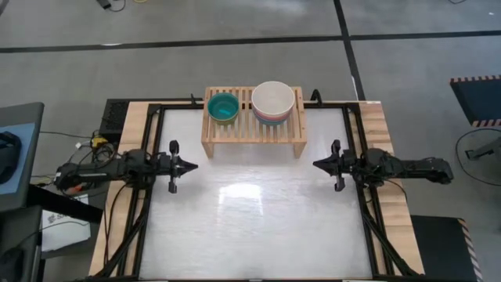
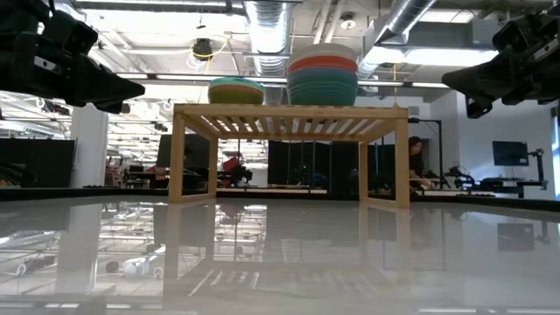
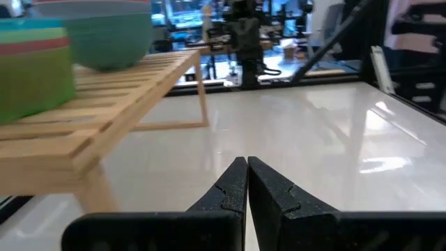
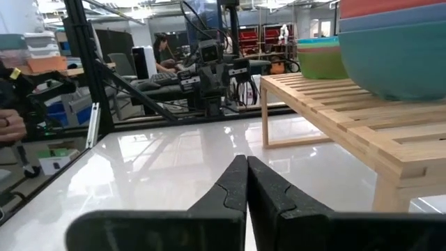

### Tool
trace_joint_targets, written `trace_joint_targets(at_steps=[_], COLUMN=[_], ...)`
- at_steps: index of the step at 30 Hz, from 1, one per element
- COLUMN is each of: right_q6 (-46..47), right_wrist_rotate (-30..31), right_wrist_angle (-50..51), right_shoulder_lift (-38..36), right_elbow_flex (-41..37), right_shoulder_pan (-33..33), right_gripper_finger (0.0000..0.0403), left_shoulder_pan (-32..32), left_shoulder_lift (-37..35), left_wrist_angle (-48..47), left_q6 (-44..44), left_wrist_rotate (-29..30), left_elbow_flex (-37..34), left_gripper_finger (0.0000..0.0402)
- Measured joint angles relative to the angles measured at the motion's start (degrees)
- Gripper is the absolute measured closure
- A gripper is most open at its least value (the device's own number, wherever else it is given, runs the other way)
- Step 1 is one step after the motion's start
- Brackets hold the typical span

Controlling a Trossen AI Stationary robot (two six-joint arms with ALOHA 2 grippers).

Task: Place and stack bowls onto a shelf
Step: Return to Home Position

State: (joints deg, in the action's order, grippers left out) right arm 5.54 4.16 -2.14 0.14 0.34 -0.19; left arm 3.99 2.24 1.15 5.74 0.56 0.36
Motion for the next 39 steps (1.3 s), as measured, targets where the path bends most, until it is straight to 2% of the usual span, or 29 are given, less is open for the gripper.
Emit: trace_joint_targets(at_steps=[3,10,16,20,25,28,39], right_q6=[-0.02,-0.90,0.87,0.87,1.16,1.56,1.55], right_wrist_rotate=[-0.02,-0.60,-0.33,-0.05,0.41,6.35,6.34], right_wrist_angle=[0.28,0.68,0.73,0.41,0.15,-0.73,-0.65], right_shoulder_lift=[0.00,0.13,1.05,0.96,0.96,0.98,0.96], right_elbow_flex=[0.00,-0.02,-0.02,-0.02,-0.04,-0.04,-0.02], right_shoulder_pan=[0.09,0.09,0.09,0.09,0.09,-0.31,-0.96], right_gripper_finger=[0.0368,0.0383,0.0330,0.0311,0.0309,0.0309,0.0308], left_shoulder_pan=[1.86,2.55,2.55,2.54,2.53,2.53,2.53], left_shoulder_lift=[0.00,-0.02,-0.02,-0.02,0.00,-0.07,0.00], left_wrist_angle=[0.04,0.19,0.37,0.46,1.16,1.65,0.55], left_q6=[-0.46,-1.02,-8.23,-9.96,-9.56,-9.95,-10.06], left_wrist_rotate=[-0.07,-0.11,0.09,0.09,0.16,0.20,0.15], left_elbow_flex=[0.00,0.00,0.00,0.00,0.00,0.00,0.00], left_gripper_finger=[0.0400,0.0400,0.0400,0.0400,0.0400,0.0400,0.0400])
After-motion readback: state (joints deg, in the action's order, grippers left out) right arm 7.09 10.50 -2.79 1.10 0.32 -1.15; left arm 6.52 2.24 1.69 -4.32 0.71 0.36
